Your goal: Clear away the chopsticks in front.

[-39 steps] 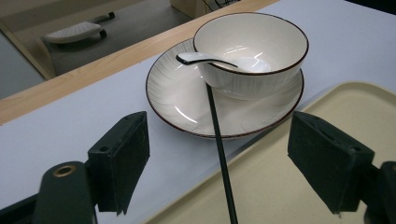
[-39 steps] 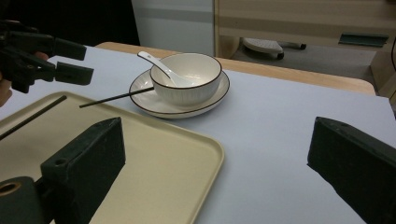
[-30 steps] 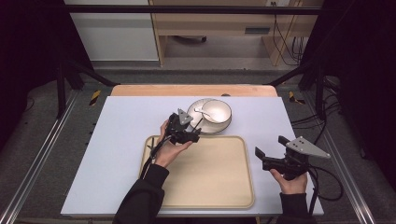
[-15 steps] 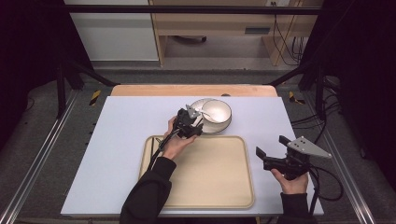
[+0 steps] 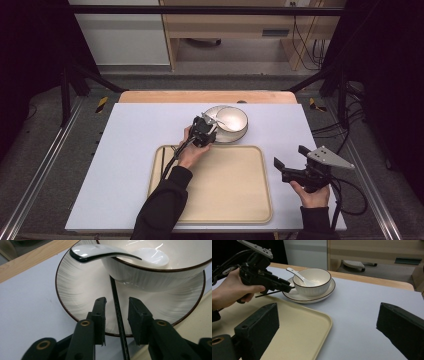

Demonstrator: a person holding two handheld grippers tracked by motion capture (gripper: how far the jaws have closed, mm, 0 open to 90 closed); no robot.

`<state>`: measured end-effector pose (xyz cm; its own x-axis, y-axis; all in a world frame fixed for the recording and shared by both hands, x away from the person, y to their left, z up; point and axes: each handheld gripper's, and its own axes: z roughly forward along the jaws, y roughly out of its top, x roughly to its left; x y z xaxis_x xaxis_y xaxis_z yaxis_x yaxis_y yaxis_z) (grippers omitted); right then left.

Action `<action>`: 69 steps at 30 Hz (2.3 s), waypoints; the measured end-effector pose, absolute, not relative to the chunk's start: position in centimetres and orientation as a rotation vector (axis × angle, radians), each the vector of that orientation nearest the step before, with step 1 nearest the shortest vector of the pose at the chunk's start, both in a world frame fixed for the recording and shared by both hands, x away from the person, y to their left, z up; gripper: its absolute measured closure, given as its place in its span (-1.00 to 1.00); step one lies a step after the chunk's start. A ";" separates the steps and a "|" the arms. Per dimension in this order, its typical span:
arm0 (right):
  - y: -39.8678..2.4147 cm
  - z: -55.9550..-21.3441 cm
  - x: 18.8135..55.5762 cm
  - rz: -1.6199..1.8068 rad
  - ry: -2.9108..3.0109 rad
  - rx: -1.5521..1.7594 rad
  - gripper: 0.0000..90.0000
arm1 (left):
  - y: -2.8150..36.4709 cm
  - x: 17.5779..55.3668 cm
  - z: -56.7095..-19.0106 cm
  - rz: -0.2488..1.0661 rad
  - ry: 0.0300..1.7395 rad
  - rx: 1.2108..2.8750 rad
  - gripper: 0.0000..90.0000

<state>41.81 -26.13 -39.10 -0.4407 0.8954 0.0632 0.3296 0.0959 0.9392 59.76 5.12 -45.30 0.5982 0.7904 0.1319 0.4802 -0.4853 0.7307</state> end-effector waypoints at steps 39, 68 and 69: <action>-26.2 -39.0 41.7 1.351 1.825 1.198 -0.90 | 8.1 59.0 -43.4 0.601 1.175 2.036 0.89; -26.0 -39.1 41.7 1.334 1.828 1.196 -0.90 | 14.9 50.5 -41.4 0.699 1.301 1.791 0.89; -26.0 -39.1 41.7 1.335 1.828 1.197 -0.90 | 15.1 50.1 -41.4 0.697 1.304 1.777 0.89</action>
<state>41.66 -26.00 -39.06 -0.4346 0.8989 0.0558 0.3267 0.0997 0.9399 50.10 15.05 -41.37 0.3150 0.9487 -0.0282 0.5041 -0.1421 0.8519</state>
